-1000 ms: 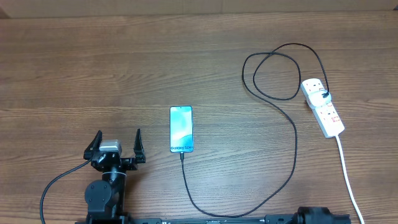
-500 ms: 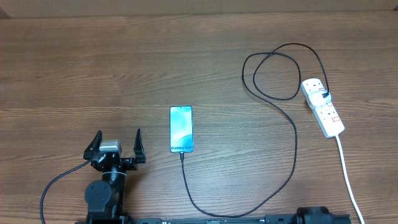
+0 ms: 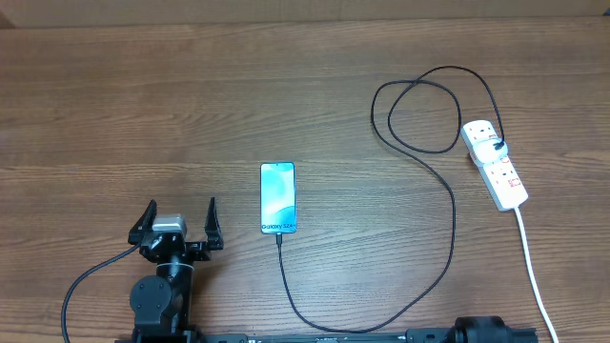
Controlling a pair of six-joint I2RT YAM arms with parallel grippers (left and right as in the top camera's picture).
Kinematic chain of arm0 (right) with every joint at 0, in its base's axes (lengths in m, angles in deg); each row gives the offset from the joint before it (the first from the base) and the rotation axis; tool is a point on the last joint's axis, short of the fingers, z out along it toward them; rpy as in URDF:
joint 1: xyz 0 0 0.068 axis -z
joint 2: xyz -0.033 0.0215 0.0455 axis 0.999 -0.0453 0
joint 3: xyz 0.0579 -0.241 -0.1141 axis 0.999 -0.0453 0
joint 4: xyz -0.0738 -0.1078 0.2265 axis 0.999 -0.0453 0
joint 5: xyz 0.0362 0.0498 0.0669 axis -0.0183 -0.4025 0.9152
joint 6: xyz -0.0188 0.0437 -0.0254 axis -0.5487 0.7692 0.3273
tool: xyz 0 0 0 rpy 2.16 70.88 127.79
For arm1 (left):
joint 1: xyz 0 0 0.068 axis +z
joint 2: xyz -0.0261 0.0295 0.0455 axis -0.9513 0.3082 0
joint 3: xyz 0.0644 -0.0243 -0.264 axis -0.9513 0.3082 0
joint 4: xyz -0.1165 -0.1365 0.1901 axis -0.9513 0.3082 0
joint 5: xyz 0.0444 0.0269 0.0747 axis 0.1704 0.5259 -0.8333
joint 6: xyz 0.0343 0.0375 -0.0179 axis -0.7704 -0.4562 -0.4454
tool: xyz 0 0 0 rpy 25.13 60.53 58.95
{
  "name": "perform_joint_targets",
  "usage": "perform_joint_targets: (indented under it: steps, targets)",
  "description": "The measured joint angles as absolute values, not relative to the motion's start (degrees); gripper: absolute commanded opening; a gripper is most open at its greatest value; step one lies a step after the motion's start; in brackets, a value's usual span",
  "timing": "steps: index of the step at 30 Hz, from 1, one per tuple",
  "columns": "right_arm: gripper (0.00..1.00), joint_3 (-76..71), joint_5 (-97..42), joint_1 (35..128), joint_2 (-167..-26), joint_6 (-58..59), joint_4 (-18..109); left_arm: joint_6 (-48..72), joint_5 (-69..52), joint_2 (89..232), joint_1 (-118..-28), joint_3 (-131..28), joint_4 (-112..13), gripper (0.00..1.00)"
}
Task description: Plug charger to phone and switch on socket
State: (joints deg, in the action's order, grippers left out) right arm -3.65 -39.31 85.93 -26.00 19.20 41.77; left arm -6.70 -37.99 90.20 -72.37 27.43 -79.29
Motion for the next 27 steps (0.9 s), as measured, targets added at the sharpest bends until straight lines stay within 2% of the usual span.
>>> perform_joint_targets:
  steps: [5, 13, 19, 27]
  targets:
    - [1.00, -20.2, -38.8, 85.9, -26.1, 22.9, 42.2, -6.7, -38.0, 90.2, -72.4, 27.5, -79.3, 1.00]
    - [1.00, -38.4, -38.5, 85.9, -26.4, 45.7, 41.1, -6.7, -38.0, 90.2, -72.4, 27.5, -79.3, 1.00]
    - [1.00, -45.3, -38.4, 85.9, -26.4, 58.9, 40.3, -6.7, -38.0, 90.2, -72.4, 27.5, -79.3, 1.00]
    - [1.00, -47.0, -39.2, 85.9, -26.4, 63.6, 40.4, -6.7, -38.0, 90.2, -72.4, 27.5, -79.3, 1.00]
